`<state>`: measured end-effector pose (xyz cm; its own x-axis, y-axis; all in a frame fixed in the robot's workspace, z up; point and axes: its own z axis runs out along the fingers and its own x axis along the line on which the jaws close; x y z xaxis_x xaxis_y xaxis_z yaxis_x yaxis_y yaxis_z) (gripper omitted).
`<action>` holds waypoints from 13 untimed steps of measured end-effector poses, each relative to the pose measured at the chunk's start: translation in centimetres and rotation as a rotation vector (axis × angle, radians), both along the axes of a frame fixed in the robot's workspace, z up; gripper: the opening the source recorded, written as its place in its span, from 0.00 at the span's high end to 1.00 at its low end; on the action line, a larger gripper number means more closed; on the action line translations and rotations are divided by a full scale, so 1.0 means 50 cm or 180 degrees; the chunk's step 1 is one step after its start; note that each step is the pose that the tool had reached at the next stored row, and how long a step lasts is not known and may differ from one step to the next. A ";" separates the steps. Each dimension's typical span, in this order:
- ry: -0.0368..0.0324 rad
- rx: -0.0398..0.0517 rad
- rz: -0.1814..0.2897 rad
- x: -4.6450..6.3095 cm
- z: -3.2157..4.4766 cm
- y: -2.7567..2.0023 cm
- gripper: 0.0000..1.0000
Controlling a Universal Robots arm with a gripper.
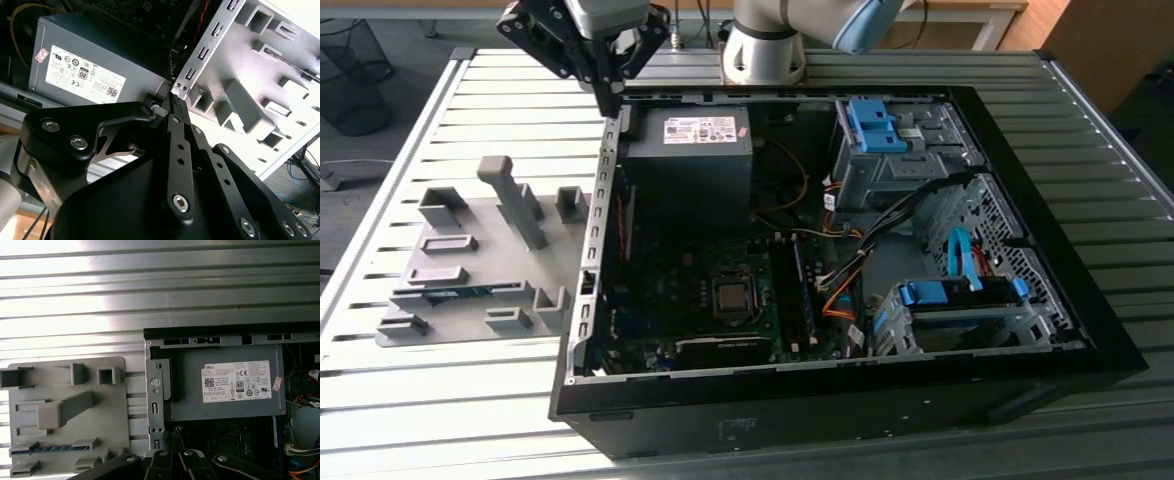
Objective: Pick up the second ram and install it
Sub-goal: 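Reach for the second ram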
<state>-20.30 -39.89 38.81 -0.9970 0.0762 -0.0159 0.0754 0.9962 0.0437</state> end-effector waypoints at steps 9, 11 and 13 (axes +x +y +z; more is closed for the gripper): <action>0.0000 0.0000 0.0000 -0.005 0.000 0.0000 0.89; 0.0000 0.0000 0.0000 -0.005 0.000 0.0000 0.89; 0.0000 0.0000 0.0000 -0.006 0.000 0.0000 0.89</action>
<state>-20.61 -39.89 38.80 -0.9970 0.0762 -0.0159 0.0754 0.9962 0.0437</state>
